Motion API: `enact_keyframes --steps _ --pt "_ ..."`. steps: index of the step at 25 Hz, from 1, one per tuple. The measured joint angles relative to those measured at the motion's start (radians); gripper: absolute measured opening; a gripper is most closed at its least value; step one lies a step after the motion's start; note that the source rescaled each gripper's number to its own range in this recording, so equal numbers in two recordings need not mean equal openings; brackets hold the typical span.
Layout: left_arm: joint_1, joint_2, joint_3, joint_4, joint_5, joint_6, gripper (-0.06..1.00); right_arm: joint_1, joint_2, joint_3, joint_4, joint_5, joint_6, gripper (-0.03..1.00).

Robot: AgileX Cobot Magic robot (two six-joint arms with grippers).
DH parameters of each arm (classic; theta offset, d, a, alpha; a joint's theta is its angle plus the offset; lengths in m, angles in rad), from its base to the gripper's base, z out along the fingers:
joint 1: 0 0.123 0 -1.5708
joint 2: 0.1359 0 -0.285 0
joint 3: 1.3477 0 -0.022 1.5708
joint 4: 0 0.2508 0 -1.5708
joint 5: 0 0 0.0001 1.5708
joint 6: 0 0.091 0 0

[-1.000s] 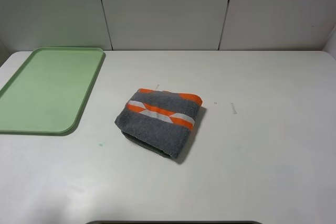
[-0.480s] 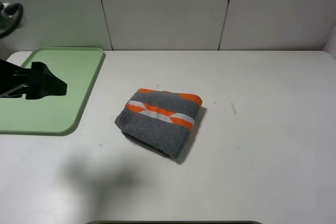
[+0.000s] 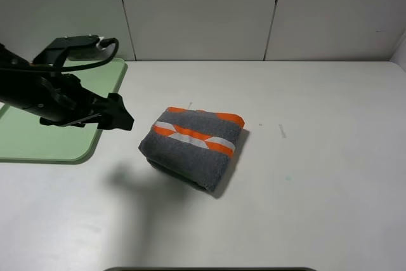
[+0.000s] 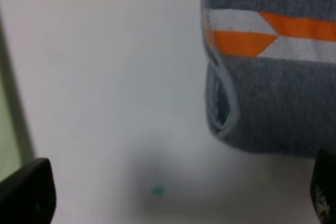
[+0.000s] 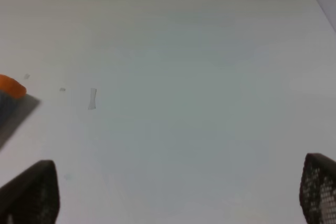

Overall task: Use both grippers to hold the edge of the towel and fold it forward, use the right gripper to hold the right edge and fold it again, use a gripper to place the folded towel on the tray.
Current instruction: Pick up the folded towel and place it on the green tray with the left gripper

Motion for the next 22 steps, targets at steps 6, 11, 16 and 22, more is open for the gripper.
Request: enact_keyframes --steps 6,11,16,22 --pt "-0.057 0.182 -0.132 0.0 0.0 0.0 0.98 0.0 0.0 0.0 0.0 0.0 0.0 1.0" --pt "-0.106 0.302 -0.233 0.0 0.001 0.0 0.98 0.0 0.0 0.0 0.0 0.0 0.0 1.0" --pt "-0.152 0.389 -0.312 0.0 0.016 0.0 0.98 0.0 0.0 0.0 0.0 0.001 0.0 1.0" --pt "-0.173 0.466 -0.348 -0.001 0.031 0.0 0.98 0.0 0.0 0.0 0.0 0.001 0.0 1.0"
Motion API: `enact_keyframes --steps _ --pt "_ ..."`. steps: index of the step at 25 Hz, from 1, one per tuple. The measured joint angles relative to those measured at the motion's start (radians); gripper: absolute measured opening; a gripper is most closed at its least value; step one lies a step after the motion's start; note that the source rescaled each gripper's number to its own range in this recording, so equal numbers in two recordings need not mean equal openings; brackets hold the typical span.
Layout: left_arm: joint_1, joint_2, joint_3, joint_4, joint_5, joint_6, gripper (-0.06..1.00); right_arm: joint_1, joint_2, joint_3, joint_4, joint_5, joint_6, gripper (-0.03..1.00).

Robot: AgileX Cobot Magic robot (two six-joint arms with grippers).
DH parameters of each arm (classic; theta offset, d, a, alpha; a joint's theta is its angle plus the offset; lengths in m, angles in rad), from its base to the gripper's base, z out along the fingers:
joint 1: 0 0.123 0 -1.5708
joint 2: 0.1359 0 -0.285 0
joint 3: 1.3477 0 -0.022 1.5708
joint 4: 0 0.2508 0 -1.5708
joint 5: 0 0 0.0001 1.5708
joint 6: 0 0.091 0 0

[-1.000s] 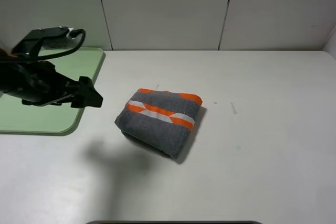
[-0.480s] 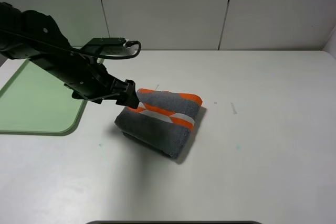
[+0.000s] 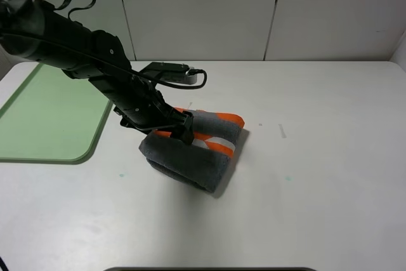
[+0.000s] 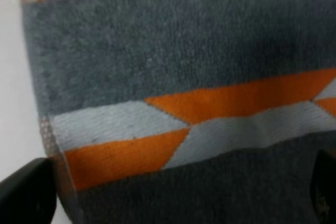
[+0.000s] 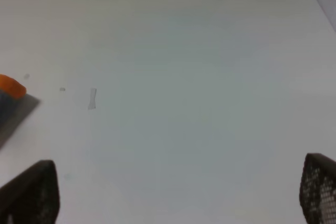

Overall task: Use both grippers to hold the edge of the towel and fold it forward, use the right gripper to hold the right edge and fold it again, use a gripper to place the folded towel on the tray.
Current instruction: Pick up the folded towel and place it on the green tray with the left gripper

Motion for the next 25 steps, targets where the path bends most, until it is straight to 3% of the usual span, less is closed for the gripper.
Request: enact_keyframes --steps 15,21,25 --pt "-0.022 0.113 -0.049 0.007 -0.011 0.001 0.91 0.0 0.0 0.0 0.0 0.0 0.0 1.0" --pt "-0.031 0.122 -0.054 0.003 -0.024 0.003 0.69 0.0 0.0 0.0 0.0 -0.001 0.0 1.0" --pt "-0.033 0.129 -0.054 -0.016 -0.018 0.0 0.44 0.0 0.0 0.0 0.0 -0.001 0.0 1.0"
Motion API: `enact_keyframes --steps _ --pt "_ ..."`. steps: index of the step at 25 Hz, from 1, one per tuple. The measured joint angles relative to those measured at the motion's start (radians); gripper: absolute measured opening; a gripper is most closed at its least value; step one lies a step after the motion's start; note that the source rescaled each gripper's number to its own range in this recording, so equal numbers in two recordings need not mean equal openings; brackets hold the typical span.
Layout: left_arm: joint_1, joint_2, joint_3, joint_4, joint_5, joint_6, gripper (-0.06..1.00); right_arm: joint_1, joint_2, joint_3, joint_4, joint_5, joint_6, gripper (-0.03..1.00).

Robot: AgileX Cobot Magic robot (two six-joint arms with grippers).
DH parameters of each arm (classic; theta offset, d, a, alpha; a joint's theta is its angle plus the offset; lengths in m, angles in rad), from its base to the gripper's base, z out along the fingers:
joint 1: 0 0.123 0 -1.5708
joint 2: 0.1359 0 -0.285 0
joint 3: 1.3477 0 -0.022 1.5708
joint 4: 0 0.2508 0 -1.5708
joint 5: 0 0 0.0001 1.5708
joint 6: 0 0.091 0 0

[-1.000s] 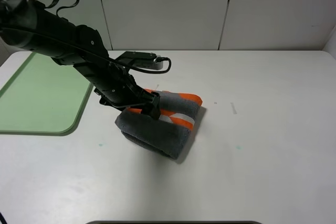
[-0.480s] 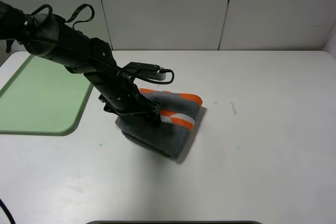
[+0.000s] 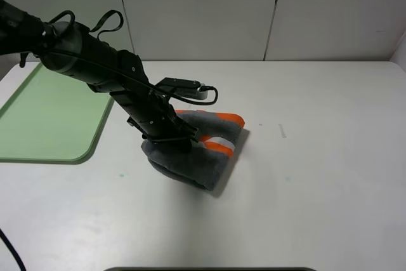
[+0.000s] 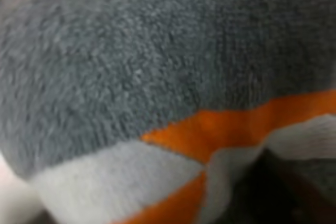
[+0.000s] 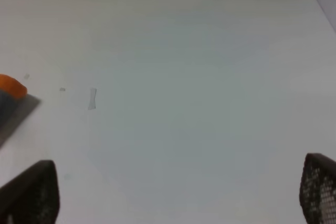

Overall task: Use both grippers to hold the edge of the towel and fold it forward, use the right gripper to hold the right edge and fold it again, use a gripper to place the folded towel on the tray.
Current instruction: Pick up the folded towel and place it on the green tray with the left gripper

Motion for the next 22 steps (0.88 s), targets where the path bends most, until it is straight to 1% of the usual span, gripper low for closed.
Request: enact_keyframes --steps 2,3,8,14,16,19,22 --pt "-0.002 0.001 0.0 -0.009 0.003 0.0 0.3 0.0 0.0 0.0 0.0 0.0 0.0 1.0" --pt "-0.003 0.001 0.0 -0.01 0.003 -0.002 0.27 0.0 0.0 0.0 0.0 0.0 0.0 1.0" --pt "-0.003 0.001 0.0 -0.011 0.004 -0.035 0.27 0.0 0.0 0.0 0.0 0.0 0.0 1.0" --pt "-0.003 -0.011 0.0 -0.009 0.014 -0.042 0.27 0.0 0.0 0.0 0.0 0.0 0.0 1.0" --pt "-0.001 -0.027 0.0 0.0 0.04 -0.045 0.27 0.0 0.0 0.0 0.0 0.0 0.0 1.0" --pt "0.023 -0.069 -0.001 0.02 0.102 -0.046 0.26 0.0 0.0 0.0 0.0 0.001 0.0 1.0" --pt "0.058 -0.115 -0.023 0.068 0.164 -0.057 0.26 0.0 0.0 0.0 0.0 0.001 0.0 1.0"
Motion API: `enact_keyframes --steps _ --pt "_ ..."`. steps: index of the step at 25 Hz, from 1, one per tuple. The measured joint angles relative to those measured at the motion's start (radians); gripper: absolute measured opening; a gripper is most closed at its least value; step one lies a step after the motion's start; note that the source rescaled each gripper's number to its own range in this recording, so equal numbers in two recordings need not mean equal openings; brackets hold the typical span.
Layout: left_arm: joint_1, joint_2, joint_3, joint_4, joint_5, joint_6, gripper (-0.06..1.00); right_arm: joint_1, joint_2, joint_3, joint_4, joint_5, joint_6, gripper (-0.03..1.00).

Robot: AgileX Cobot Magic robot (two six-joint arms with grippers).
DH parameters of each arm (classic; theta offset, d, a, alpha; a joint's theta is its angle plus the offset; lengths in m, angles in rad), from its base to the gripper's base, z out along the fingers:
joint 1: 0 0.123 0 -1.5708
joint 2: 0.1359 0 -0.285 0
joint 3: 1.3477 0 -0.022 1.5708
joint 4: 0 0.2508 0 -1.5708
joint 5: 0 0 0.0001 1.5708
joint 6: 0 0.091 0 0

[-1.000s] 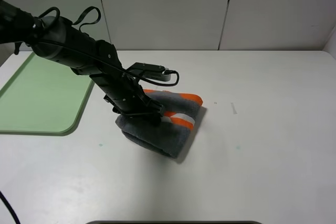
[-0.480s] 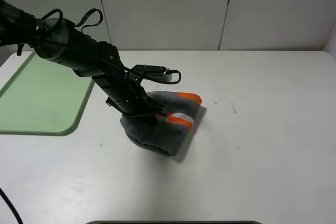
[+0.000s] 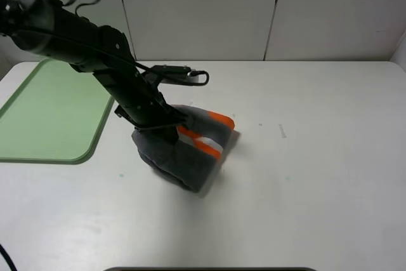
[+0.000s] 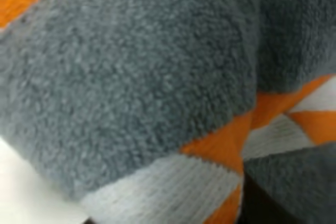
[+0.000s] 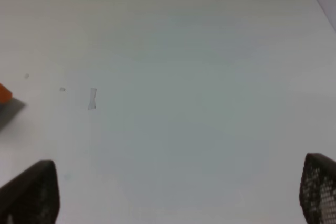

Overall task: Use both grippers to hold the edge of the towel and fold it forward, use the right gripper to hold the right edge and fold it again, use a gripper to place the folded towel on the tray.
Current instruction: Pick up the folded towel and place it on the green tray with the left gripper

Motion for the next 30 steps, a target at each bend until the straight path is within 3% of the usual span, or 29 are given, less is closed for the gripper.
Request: enact_keyframes --steps 8,13,24,30 --pt "0.104 -0.043 -0.107 0.138 0.151 -0.031 0.26 0.0 0.0 0.0 0.0 0.0 0.0 1.0" --pt "0.225 -0.044 -0.204 0.217 0.219 -0.034 0.26 0.0 0.0 0.0 0.0 0.0 0.0 1.0" --pt "0.446 -0.044 -0.238 0.321 0.239 -0.034 0.26 0.0 0.0 0.0 0.0 -0.001 0.0 1.0" --pt "0.514 -0.03 -0.238 0.345 0.242 -0.034 0.26 0.0 0.0 0.0 0.0 -0.001 0.0 1.0"
